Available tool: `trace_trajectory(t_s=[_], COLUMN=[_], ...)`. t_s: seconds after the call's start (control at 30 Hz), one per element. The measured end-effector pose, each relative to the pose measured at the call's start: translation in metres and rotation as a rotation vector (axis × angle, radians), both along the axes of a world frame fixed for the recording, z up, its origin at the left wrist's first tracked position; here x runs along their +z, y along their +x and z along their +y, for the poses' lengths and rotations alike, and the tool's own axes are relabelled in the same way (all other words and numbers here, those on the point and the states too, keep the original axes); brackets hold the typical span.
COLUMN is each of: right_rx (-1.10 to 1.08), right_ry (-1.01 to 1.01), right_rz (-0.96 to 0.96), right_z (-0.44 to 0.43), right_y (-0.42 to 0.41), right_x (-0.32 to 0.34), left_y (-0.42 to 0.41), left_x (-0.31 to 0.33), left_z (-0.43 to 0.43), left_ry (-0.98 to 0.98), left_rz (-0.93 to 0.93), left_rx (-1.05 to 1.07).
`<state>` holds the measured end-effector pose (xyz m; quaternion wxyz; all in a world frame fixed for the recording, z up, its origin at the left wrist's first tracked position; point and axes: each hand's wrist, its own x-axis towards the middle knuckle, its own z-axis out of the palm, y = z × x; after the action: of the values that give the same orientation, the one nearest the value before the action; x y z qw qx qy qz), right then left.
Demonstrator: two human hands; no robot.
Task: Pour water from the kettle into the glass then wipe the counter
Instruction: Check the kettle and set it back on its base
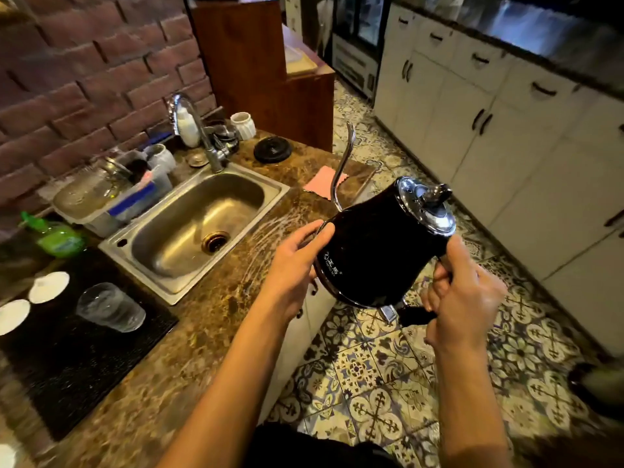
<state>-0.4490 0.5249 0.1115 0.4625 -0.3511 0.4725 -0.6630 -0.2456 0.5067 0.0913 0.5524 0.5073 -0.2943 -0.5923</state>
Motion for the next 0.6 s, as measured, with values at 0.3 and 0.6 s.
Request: trace_trajectory(t_s=[0.3,0.6], right_rx=[-0.178,-0.318], right_ry=[0.038,0.089], right_rz=[-0.018,-0.019], right_z=[-0.003,-0.018], right_y=[-0.081,-0.115], right_x=[-0.005,-0.010], left_y=[-0.085,-0.127], left_x=[-0.002,-0.016], left_z=[-0.022,-0.051], left_ry=[0.069,0.113], left_rz=[0.101,0.139], left_rx=[-0.106,-0.196])
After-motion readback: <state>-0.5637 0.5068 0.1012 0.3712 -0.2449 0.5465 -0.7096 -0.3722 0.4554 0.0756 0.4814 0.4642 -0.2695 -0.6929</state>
